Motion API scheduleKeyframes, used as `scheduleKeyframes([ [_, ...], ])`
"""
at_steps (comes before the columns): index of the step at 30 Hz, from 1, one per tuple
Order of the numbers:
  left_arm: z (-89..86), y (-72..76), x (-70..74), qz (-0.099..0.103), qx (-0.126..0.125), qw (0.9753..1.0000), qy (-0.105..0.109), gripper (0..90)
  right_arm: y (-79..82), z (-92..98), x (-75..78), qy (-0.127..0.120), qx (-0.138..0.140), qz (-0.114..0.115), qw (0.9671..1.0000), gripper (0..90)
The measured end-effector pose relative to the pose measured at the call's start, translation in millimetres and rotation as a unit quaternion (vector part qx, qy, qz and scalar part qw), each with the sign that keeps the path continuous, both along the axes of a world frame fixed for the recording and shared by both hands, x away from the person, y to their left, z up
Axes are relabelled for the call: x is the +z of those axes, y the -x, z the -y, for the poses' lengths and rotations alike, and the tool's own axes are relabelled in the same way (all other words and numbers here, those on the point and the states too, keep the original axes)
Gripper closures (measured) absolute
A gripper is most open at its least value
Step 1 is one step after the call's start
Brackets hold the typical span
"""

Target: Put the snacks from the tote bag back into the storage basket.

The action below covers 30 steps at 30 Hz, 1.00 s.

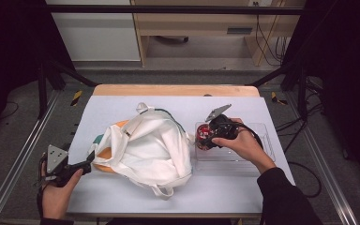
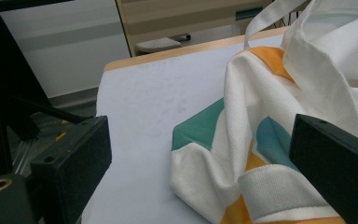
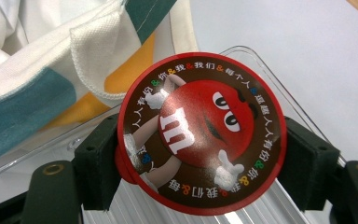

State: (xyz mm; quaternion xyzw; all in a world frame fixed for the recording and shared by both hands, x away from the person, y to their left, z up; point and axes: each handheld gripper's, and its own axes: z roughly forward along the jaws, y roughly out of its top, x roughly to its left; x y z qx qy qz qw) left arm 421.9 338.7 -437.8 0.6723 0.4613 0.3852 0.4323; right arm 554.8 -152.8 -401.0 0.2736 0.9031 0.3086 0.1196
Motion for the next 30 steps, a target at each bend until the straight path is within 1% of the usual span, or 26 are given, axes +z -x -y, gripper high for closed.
scheduleKeyframes([
  [4,-0.1,0.0,0.0,0.000,0.000,1.0000,0.000,5.6,-0.1,-0.1,-3.6,-0.001,-0.004,-0.003,1.0000,25.8],
  [7,-0.1,0.0,0.0,0.000,0.000,1.0000,0.000,5.6,0.0,-0.6,-7.5,0.004,-0.001,-0.006,1.0000,25.8],
  [13,0.2,0.0,0.0,0.000,0.000,1.0000,-0.001,5.6,-0.7,0.1,-12.0,0.002,-0.001,-0.013,0.9999,25.8],
  [16,0.5,0.0,0.0,0.000,-0.001,1.0000,-0.001,5.6,-0.4,0.0,-13.5,0.004,-0.007,-0.017,0.9998,25.8],
  [17,0.6,0.0,0.0,-0.001,-0.001,1.0000,-0.001,5.6,-1.0,0.4,-14.9,0.003,-0.002,-0.015,0.9999,25.8],
  [26,0.6,0.1,0.1,0.000,-0.001,1.0000,-0.001,5.6,-1.6,-1.2,-17.0,0.008,-0.005,-0.019,0.9998,25.8],
  [30,0.6,0.0,0.0,0.000,-0.001,1.0000,-0.002,5.6,-2.0,-1.2,-18.0,0.010,0.000,-0.019,0.9998,25.8],
])
